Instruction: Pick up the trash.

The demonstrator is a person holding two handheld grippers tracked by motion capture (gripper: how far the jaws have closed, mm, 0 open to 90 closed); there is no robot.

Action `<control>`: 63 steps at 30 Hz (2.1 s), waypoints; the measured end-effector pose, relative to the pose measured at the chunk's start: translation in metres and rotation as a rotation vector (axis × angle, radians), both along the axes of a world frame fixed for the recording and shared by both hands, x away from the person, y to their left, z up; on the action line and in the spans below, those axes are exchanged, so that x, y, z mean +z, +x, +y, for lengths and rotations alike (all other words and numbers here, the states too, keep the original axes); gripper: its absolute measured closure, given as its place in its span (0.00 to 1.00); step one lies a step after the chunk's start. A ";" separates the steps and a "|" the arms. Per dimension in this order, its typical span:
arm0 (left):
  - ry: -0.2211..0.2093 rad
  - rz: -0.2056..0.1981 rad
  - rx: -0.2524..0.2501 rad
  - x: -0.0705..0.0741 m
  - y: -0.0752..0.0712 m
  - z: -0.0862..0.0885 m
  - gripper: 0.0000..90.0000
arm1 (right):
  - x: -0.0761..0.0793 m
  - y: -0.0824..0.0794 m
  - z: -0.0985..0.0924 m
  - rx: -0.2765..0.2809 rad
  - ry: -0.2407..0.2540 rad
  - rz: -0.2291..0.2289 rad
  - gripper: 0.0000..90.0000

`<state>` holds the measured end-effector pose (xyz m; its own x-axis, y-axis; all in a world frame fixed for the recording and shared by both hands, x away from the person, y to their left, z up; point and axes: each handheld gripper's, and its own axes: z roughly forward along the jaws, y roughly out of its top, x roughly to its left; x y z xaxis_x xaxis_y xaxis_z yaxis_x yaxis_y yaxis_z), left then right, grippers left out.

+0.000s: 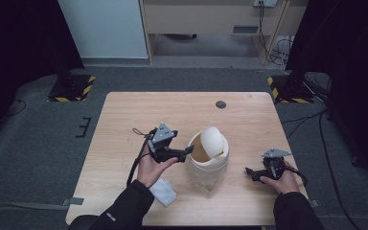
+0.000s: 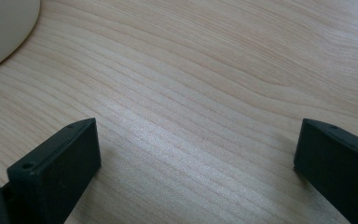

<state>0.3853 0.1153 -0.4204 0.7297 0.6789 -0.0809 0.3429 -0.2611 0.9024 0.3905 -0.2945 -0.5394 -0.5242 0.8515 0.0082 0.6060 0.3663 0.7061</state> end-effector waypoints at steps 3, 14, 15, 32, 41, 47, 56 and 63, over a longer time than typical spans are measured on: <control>-0.009 0.003 0.022 0.000 -0.010 0.020 0.18 | 0.000 0.000 0.000 0.000 0.000 0.000 0.01; 0.046 0.131 0.097 -0.047 -0.047 0.083 0.19 | 0.000 0.000 0.000 0.001 -0.002 -0.001 0.01; 0.046 0.131 0.097 -0.047 -0.047 0.083 0.19 | 0.000 0.000 0.000 0.001 -0.002 -0.001 0.01; 0.259 0.335 0.024 -0.091 -0.058 0.078 0.31 | 0.000 -0.001 0.000 0.008 -0.003 -0.001 0.01; 0.312 0.358 0.010 -0.094 -0.059 0.074 0.45 | 0.000 -0.001 0.001 0.008 -0.002 -0.001 0.01; 0.318 0.368 0.019 -0.092 -0.062 0.070 0.68 | 0.000 -0.001 0.001 0.008 -0.002 0.000 0.01; 0.326 0.433 0.034 -0.088 -0.064 0.059 0.93 | 0.000 -0.001 0.001 0.008 -0.002 -0.001 0.01; 0.299 0.395 0.015 -0.081 -0.063 0.058 0.95 | 0.000 -0.001 0.001 0.008 -0.001 0.000 0.01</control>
<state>0.3218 0.1738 -0.5014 0.6724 0.7251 -0.1488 0.6493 -0.4812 0.5890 0.3891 -0.2937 -0.5393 -0.5306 0.8476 0.0070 0.6033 0.3718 0.7055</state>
